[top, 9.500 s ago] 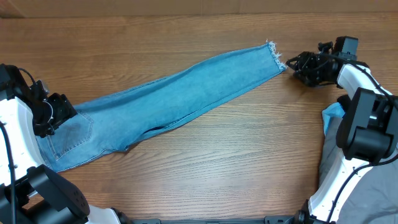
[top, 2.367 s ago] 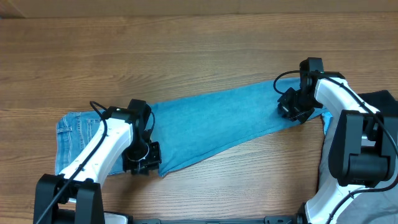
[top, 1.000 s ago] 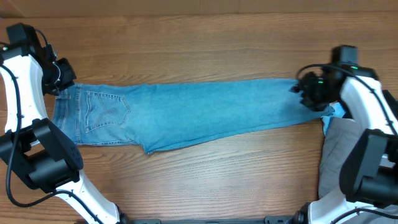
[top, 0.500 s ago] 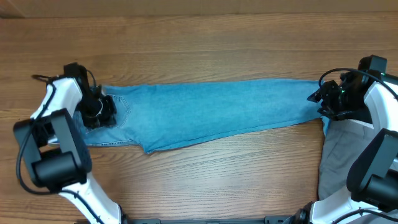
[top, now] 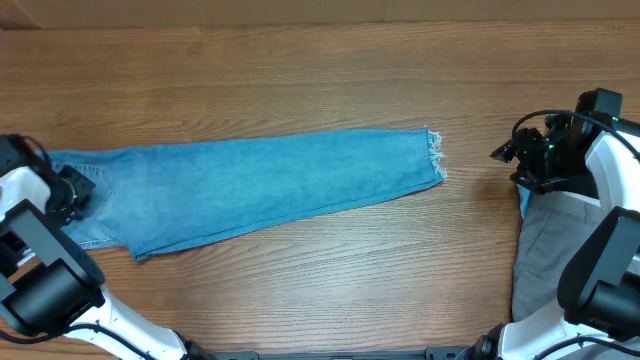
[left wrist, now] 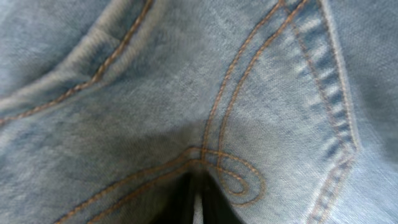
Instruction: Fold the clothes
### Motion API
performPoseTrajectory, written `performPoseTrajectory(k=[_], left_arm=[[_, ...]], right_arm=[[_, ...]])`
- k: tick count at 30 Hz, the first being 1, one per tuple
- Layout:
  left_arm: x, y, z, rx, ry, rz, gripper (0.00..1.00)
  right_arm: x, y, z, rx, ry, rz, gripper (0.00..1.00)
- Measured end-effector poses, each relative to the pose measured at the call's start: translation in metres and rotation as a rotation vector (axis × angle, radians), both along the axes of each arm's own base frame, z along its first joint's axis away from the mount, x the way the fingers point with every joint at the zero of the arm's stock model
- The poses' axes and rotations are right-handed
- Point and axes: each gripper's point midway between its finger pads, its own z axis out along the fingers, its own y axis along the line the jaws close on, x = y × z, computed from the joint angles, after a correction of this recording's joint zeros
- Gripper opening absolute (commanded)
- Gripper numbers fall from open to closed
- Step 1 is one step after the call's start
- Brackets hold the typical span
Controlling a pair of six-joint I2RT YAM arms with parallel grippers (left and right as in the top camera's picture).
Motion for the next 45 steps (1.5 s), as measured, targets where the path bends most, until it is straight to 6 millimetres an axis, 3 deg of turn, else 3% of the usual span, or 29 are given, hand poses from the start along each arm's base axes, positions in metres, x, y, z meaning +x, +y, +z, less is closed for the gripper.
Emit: performPoseTrajectory(k=[3, 5, 9, 12, 18, 21, 23, 27, 30, 34, 37, 41, 45], left_arm=[[0.012, -0.009, 0.007, -0.083, -0.062, -0.072, 0.28], [0.031, -0.027, 0.024, -0.162, -0.128, -0.171, 0.29], [0.067, -0.060, 0.081, -0.256, -0.248, -0.364, 0.28], [0.085, -0.090, 0.128, -0.293, -0.319, -0.500, 0.28], [0.086, -0.165, 0.199, -0.263, -0.385, -0.715, 0.27], [0.072, -0.202, 0.246, -0.194, -0.432, -0.814, 0.27], [0.059, -0.209, 0.262, -0.162, -0.432, -0.825, 0.27], [0.030, -0.218, 0.295, -0.078, -0.444, -0.837, 0.27], [0.014, -0.219, 0.304, -0.048, -0.424, -0.825, 0.27], [0.005, -0.219, 0.299, -0.062, -0.382, -0.814, 0.27], [0.004, -0.219, 0.298, -0.064, -0.374, -0.812, 0.27], [0.003, -0.218, 0.297, -0.063, -0.369, -0.810, 0.27], [0.001, -0.218, 0.296, -0.067, -0.362, -0.808, 0.26]], right_arm=[[0.003, 0.018, -0.006, 0.029, -0.051, 0.093, 0.72], [0.004, 0.032, -0.014, 0.040, -0.081, 0.150, 0.72], [0.003, 0.073, -0.039, 0.056, -0.145, 0.274, 0.72], [0.001, 0.092, -0.049, 0.059, -0.172, 0.328, 0.72], [0.015, 0.117, -0.060, 0.077, -0.234, 0.369, 0.72], [0.025, 0.135, -0.060, 0.136, -0.287, 0.399, 0.62], [0.028, 0.142, -0.061, 0.160, -0.305, 0.417, 0.46], [0.026, 0.154, -0.069, 0.197, -0.295, 0.436, 0.04], [0.022, 0.153, -0.074, 0.213, -0.255, 0.412, 0.04], [0.030, 0.138, -0.061, 0.235, -0.233, 0.355, 0.04], [0.045, 0.109, -0.036, 0.218, -0.234, 0.284, 0.04], [0.059, 0.055, 0.007, 0.151, -0.229, 0.167, 0.04], [0.059, 0.033, 0.035, 0.126, -0.190, 0.116, 0.04]])
